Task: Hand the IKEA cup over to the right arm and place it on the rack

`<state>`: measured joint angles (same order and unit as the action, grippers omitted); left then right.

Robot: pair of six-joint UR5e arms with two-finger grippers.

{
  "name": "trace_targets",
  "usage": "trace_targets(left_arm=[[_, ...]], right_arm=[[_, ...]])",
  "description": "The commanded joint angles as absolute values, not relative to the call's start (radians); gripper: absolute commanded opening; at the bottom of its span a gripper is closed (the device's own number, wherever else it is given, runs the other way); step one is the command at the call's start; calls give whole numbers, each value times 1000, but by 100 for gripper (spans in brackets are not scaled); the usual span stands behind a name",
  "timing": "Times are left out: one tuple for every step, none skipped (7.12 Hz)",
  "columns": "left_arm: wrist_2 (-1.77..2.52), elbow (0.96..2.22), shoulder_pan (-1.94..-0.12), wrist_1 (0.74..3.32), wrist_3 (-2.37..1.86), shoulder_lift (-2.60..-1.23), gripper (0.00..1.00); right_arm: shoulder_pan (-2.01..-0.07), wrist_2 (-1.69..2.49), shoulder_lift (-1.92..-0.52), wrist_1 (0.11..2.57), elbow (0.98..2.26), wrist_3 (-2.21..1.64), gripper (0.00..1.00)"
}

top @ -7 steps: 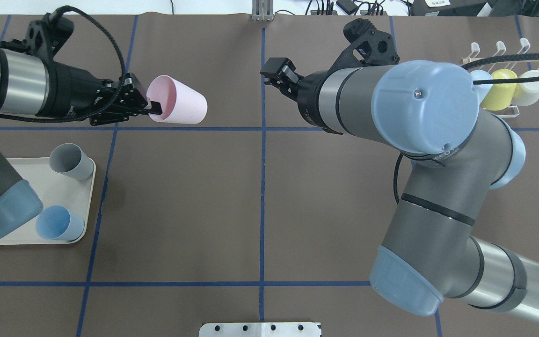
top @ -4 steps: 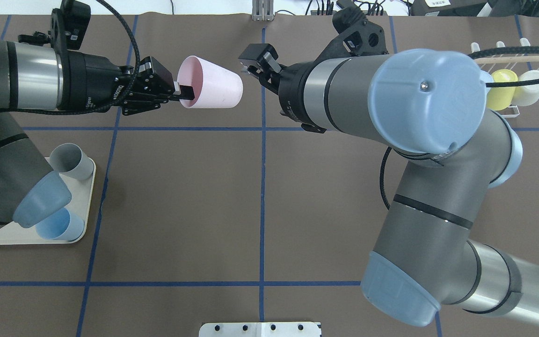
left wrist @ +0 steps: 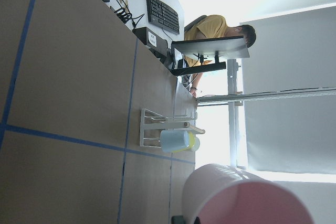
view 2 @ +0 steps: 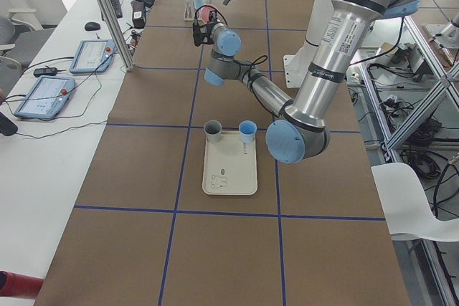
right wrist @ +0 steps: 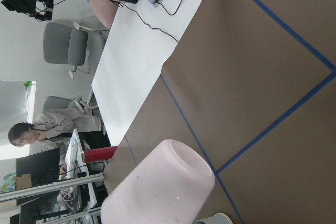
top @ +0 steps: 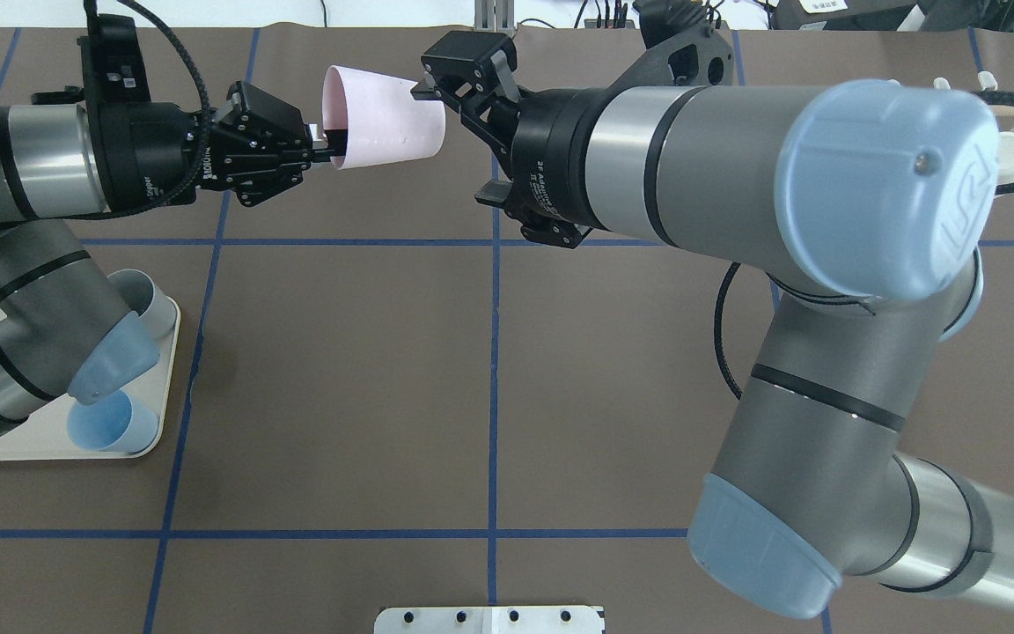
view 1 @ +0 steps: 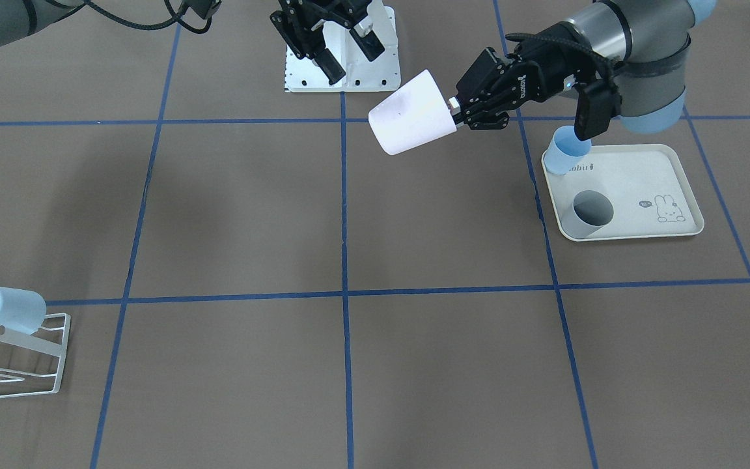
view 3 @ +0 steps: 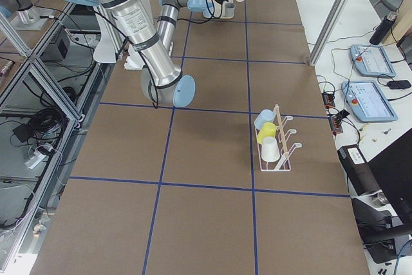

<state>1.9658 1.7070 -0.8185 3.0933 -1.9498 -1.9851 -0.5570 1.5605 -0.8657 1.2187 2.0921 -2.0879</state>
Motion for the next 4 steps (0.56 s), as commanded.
trace_targets(left_arm=[[1933,1584,-816,3367,-2044,-1990,0],[1928,1510,-816,3525,-2115,-1991,0],[1874,1499,-815,3583,-2181,-2000,0],[1867,1497,-807,3591,-2207,-2020,0]], right_arm=[[-561,1560,-870,1158,2088,-2152,100],[-561,1560,-870,1149,2086,-2152,100],[-561,1560,-877,1132,2086,-2152,100],[-561,1559,-879,1114,2083,-2157,100]])
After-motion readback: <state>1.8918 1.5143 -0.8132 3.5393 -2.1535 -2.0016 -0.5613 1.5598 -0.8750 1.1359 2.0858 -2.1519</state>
